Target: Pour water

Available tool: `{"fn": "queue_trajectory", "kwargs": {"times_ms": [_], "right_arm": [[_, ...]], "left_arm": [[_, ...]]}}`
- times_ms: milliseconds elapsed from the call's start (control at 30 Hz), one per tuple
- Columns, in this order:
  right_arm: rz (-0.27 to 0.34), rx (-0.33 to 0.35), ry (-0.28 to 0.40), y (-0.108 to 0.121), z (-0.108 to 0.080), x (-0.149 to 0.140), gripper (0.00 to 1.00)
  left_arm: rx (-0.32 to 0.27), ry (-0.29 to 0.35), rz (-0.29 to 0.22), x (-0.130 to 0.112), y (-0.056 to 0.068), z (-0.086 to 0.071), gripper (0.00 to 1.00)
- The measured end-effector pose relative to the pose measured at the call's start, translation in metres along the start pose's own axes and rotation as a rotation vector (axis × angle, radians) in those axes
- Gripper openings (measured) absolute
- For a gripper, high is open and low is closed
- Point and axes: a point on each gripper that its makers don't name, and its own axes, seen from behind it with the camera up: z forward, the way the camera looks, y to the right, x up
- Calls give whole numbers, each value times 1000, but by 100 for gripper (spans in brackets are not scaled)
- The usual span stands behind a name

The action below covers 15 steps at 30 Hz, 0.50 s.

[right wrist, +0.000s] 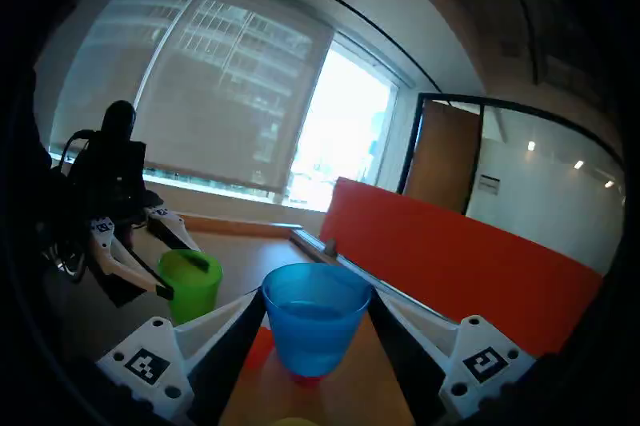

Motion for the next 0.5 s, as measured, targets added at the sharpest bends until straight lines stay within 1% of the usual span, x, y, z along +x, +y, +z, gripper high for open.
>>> {"fn": "queue_trajectory", "kwargs": {"times_ms": [200,500], "right_arm": [[-60,36,-25,-5,3,2,92],[-138,68,-55,-8,7,6,93]], "left_arm": [[0,-1,-1,-1,0,0,87],[-3,0,-4,-1,0,0,87]]}}
